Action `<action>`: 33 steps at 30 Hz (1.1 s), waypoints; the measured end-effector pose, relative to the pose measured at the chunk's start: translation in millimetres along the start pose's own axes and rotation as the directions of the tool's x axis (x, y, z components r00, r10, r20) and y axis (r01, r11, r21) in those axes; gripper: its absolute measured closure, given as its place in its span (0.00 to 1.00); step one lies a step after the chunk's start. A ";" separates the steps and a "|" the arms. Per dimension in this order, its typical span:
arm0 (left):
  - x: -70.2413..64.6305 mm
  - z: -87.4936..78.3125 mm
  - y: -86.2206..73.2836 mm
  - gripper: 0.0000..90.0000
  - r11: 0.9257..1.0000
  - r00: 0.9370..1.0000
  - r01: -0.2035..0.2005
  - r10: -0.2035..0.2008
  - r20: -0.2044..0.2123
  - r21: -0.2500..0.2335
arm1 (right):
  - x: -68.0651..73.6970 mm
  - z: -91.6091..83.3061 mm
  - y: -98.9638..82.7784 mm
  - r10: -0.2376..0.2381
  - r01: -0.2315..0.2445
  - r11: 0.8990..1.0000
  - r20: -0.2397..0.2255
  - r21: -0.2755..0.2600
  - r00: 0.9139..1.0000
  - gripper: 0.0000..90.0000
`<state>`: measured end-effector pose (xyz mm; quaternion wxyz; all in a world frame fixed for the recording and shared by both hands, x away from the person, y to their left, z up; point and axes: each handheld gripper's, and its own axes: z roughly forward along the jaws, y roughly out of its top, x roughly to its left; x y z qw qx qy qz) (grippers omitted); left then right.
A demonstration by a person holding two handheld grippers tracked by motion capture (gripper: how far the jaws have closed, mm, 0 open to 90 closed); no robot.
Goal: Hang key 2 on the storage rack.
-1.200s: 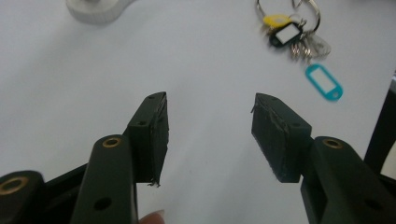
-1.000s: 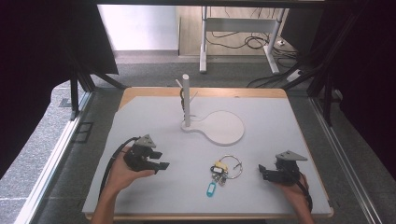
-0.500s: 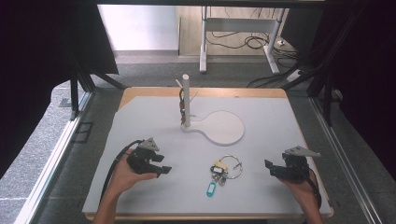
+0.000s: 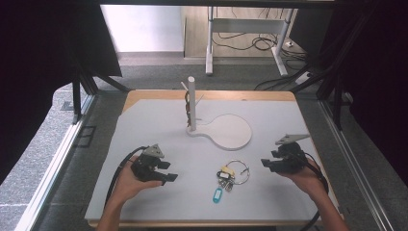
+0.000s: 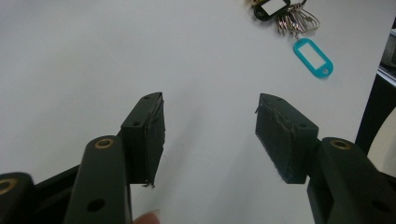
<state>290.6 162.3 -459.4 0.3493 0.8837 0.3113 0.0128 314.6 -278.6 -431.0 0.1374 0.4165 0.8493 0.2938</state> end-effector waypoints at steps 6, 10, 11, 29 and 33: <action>-5.7 -1.6 -1.7 0.48 1.000 1.000 -0.011 0.011 -0.008 -0.003 | 10.5 24.5 26.5 -0.096 0.103 0.983 -0.052 0.154 0.994 0.59; -5.8 -2.6 -4.3 0.48 1.000 1.000 -0.004 0.004 0.004 -0.001 | 17.2 40.9 37.8 -0.134 0.148 0.964 -0.079 0.220 0.988 0.63; -5.8 -2.6 -4.3 0.48 1.000 1.000 -0.004 0.004 0.004 -0.001 | 17.2 40.9 37.8 -0.134 0.148 0.964 -0.079 0.220 0.988 0.63; -7.0 0.8 -9.5 0.48 1.000 1.000 0.010 -0.010 0.010 0.010 | 26.4 91.8 58.7 -0.158 0.204 0.904 -0.150 0.375 0.976 0.83; -6.6 0.2 -10.1 0.48 1.000 1.000 0.010 -0.010 0.008 0.010 | 28.8 96.0 61.4 -0.161 0.210 0.894 -0.154 0.395 0.975 0.85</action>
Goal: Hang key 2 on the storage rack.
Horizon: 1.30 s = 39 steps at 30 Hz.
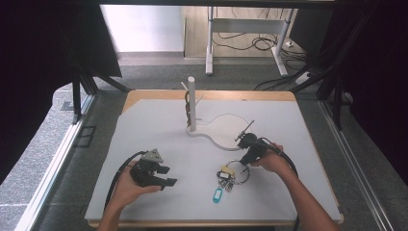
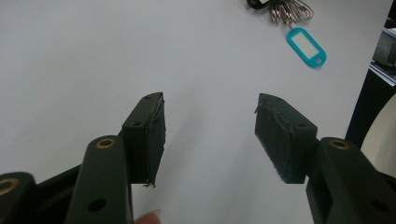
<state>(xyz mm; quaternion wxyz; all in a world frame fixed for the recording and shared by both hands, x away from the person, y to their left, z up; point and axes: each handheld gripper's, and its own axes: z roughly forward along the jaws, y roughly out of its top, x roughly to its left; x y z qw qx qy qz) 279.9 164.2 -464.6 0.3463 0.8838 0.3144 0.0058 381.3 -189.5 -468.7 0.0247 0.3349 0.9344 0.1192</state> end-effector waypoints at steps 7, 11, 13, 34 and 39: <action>1.4 -2.6 -1.6 0.48 1.000 1.000 0.008 -0.008 -0.004 -0.006 | 3.3 5.3 4.0 -0.006 0.006 1.000 0.009 0.029 1.000 0.86; 2.0 -3.0 -1.9 0.48 1.000 1.000 0.007 -0.007 -0.005 -0.007 | 3.0 6.7 4.2 -0.004 0.004 0.999 0.011 0.035 1.000 0.87; 1.8 -2.4 -1.9 0.48 1.000 1.000 0.007 -0.007 -0.003 -0.005 | 3.4 7.9 4.5 -0.002 0.002 0.999 0.008 0.045 1.000 0.87; 2.2 -1.5 -3.1 0.48 1.000 1.000 0.010 -0.010 -0.005 0.002 | -0.7 12.6 5.7 0.054 -0.054 0.995 0.001 0.085 0.999 0.96; 3.1 -3.0 -3.6 0.48 1.000 1.000 0.013 -0.013 -0.007 0.003 | -5.0 5.1 1.7 0.071 -0.069 0.995 -0.029 0.074 0.997 0.97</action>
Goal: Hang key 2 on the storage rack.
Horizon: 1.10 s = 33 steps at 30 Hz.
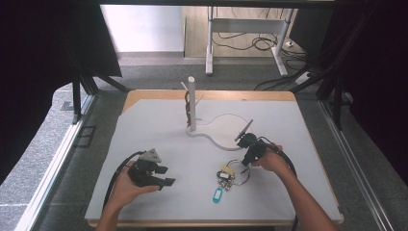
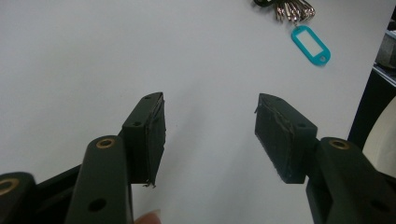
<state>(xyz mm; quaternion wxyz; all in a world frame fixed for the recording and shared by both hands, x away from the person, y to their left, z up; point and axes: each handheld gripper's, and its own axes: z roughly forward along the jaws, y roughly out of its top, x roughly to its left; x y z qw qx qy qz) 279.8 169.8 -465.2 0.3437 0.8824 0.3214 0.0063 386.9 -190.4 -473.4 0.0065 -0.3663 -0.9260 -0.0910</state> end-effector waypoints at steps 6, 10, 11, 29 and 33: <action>0.0 -0.1 -0.7 0.48 1.000 1.000 0.002 -0.002 0.001 -0.006 | 0.8 -28.8 -12.2 0.005 -0.010 0.997 -0.056 -0.074 0.998 0.97; -0.5 -0.4 -0.6 0.48 1.000 1.000 0.004 -0.004 -0.001 -0.007 | 5.3 -40.7 -17.8 -0.017 0.008 0.994 -0.084 -0.110 0.996 0.96; -0.6 -0.5 -0.6 0.48 1.000 1.000 0.003 -0.003 -0.001 -0.007 | 5.3 -40.7 -17.8 -0.017 0.008 0.994 -0.084 -0.110 0.996 0.96; -0.2 -2.4 -1.2 0.48 1.000 1.000 0.005 -0.005 0.001 -0.014 | 31.7 -59.4 -22.6 -0.105 0.082 0.987 -0.172 -0.138 0.979 0.95; -0.1 -2.6 -1.3 0.48 1.000 1.000 0.005 -0.005 0.002 -0.013 | 34.0 -55.9 -20.6 -0.109 0.088 0.988 -0.171 -0.123 0.979 0.96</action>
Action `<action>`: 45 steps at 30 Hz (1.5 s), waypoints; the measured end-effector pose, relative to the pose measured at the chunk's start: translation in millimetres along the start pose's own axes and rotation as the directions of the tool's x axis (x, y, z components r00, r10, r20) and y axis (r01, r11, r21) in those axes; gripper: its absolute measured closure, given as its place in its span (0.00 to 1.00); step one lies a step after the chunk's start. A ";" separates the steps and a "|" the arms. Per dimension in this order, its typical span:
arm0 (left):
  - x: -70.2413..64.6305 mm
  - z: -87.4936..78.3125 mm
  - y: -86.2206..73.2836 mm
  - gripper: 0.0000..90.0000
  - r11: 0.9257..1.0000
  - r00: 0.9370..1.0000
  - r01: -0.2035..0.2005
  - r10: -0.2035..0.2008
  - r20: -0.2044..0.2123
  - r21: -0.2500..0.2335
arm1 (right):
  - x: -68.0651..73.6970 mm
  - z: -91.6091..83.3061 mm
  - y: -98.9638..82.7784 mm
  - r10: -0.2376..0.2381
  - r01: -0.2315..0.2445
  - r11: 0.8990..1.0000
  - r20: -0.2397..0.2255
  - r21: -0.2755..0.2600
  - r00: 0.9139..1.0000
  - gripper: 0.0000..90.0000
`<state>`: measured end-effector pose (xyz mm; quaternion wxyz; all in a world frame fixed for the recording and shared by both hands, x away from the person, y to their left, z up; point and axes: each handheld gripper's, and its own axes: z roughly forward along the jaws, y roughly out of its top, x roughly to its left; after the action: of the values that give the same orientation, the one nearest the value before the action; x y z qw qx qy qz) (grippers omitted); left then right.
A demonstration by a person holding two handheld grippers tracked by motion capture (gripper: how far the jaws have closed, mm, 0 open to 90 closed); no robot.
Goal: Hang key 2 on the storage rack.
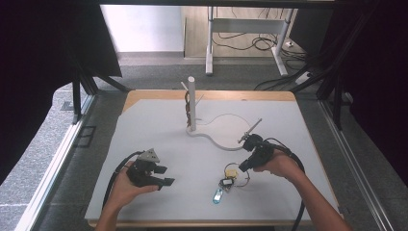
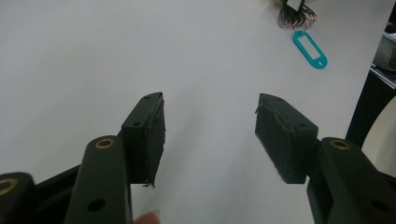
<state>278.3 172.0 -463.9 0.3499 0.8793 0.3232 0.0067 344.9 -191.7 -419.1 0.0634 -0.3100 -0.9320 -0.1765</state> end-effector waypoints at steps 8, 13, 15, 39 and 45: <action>2.1 -2.8 -1.4 0.48 1.000 1.000 0.006 -0.006 -0.002 -0.008 | 4.5 -6.5 8.4 -0.021 0.021 1.000 -0.016 0.020 1.000 0.97; 1.8 -3.2 -1.5 0.48 1.000 1.000 0.002 -0.002 -0.002 -0.008 | 7.8 -22.8 17.8 -0.023 0.023 1.000 -0.013 0.008 1.000 0.97; 1.5 -3.3 -1.7 0.48 1.000 1.000 0.006 -0.006 -0.002 -0.008 | 8.2 -28.4 21.0 -0.022 0.022 1.000 -0.010 0.010 1.000 0.98; 3.1 -7.7 -3.8 0.48 1.000 1.000 0.008 -0.008 0.013 -0.026 | -8.8 -85.8 46.5 0.050 -0.050 0.997 -0.003 -0.061 0.999 0.98; 3.9 -8.1 -4.7 0.48 1.000 1.000 0.008 -0.008 0.010 -0.023 | -8.0 -89.5 50.6 0.038 -0.037 0.996 0.002 -0.084 0.999 0.98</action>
<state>276.8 181.8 -461.6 0.3615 0.8740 0.3248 0.0044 382.5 -191.4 -323.1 0.0520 -0.3302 -0.9179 -0.2137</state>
